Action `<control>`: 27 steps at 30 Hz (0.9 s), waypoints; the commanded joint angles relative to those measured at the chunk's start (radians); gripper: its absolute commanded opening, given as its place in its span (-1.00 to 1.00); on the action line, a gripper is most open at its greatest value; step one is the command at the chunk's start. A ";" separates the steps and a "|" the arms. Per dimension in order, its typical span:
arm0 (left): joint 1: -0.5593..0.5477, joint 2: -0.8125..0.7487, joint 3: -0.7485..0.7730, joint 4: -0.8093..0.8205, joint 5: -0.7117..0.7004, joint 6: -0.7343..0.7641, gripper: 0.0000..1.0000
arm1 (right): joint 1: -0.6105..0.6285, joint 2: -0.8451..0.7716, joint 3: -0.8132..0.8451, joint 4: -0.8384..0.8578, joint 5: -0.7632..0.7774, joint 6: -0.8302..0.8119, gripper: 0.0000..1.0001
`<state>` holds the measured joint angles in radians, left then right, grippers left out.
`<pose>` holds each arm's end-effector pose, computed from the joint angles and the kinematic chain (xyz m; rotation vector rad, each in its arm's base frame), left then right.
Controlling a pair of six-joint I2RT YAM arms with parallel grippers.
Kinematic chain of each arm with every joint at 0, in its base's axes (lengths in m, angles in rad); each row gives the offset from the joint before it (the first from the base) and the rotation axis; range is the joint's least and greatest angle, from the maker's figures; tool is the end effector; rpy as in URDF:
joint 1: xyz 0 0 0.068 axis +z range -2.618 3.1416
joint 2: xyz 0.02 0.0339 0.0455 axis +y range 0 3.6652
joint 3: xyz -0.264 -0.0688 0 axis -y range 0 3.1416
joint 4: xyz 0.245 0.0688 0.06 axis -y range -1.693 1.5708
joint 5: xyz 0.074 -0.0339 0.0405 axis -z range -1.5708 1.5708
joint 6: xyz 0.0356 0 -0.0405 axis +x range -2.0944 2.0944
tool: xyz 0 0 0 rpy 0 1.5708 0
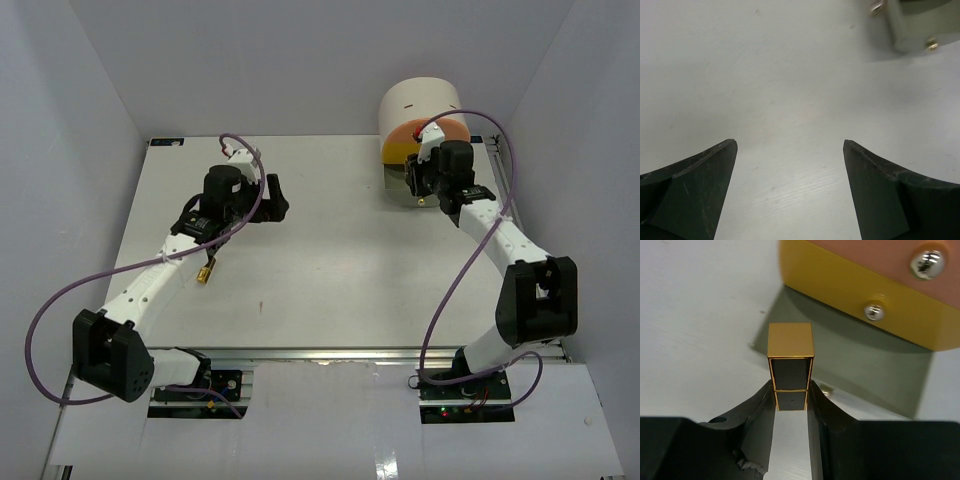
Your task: Organize the makeup
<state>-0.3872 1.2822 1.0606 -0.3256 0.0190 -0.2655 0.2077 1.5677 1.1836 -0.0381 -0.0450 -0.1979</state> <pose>0.2689 -0.1104 0.3142 0.1419 2.1402 -0.4055 0.3605 0.0776 0.2964 -0.4298 1.9460 0.0512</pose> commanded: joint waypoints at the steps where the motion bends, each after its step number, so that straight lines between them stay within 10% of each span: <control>1: 0.016 -0.095 -0.077 -0.145 -0.174 0.113 0.96 | 0.010 0.093 0.082 0.088 0.263 -0.179 -0.84; 8: 0.031 -0.091 -0.138 -0.136 -0.211 0.123 0.96 | 0.010 0.170 0.144 0.058 0.289 -0.214 -0.05; 16: 0.089 -0.056 -0.148 -0.150 -0.214 0.086 0.96 | 0.009 0.048 0.115 0.012 0.141 -0.094 0.20; 23: 0.173 -0.063 -0.192 -0.179 -0.205 -0.058 0.96 | -0.016 -0.119 -0.009 -0.156 -1.013 -0.191 0.20; 27: 0.228 -0.014 -0.209 -0.181 -0.284 -0.082 0.96 | -0.018 -0.176 -0.090 -0.134 -1.111 -0.158 0.20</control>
<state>-0.2140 1.2386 0.8701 -0.4901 -0.1875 -0.2847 0.1932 1.4307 1.1694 -0.1383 -0.7422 -0.3483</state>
